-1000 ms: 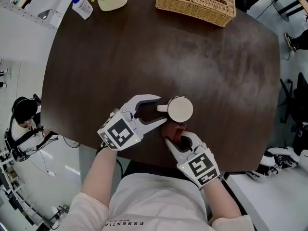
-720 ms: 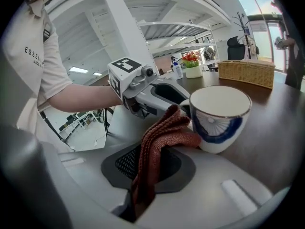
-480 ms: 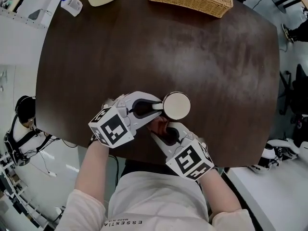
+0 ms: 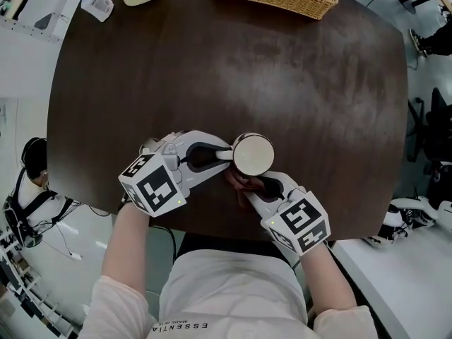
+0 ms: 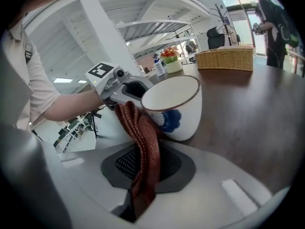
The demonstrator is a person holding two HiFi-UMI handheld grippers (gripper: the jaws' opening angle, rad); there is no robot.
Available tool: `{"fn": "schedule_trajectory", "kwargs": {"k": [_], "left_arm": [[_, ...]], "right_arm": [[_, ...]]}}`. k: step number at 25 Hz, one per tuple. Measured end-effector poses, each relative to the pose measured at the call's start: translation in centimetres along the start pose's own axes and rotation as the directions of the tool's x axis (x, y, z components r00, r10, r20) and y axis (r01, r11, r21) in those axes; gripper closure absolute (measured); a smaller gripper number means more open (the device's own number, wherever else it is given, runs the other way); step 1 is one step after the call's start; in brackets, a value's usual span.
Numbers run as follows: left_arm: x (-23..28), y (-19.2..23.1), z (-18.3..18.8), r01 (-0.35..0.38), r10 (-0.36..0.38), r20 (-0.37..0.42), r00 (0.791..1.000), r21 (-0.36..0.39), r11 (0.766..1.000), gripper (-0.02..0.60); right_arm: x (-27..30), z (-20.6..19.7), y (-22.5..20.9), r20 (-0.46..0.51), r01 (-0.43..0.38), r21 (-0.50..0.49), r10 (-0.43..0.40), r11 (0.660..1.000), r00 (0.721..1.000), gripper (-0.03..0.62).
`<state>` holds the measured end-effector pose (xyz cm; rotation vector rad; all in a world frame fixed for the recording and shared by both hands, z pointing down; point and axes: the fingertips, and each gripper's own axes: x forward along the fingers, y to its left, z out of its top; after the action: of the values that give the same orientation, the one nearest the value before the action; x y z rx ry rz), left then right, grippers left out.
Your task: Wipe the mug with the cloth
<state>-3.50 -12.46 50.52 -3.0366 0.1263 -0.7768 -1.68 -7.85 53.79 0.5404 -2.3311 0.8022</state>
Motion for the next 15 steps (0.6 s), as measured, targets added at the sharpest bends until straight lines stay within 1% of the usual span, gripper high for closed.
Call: {"fn": "schedule_trajectory", "kwargs": {"k": [2,4,9,12,15], "left_arm": [[0.0,-0.1,0.1,0.004,-0.004,0.005,1.000,0.018,1.000,0.502],[0.1,0.0,0.1,0.010,-0.011,0.015,1.000,0.024,1.000,0.502],[0.0,0.2,-0.4,0.027,-0.027,0.031,0.999,0.007,1.000,0.502],[0.0,0.3,-0.4,0.032,-0.032,0.037,0.999,-0.004,0.999,0.502],[0.0,0.4,-0.5,0.030,-0.030,0.039,0.999,-0.011,0.999,0.502]], "right_arm": [[-0.4,-0.3,-0.5,-0.008,0.021,-0.020,-0.021,1.000,1.000,0.514],[-0.9,-0.6,-1.4,-0.008,0.051,-0.020,-0.052,0.998,0.999,0.514],[-2.5,-0.7,-4.4,-0.003,0.146,0.006,-0.146,0.989,0.989,0.514],[-3.7,-0.4,-6.3,-0.005,0.204,0.011,-0.204,0.979,0.979,0.514],[-5.1,0.3,-8.5,0.004,0.274,0.028,-0.274,0.961,0.962,0.514]]}}
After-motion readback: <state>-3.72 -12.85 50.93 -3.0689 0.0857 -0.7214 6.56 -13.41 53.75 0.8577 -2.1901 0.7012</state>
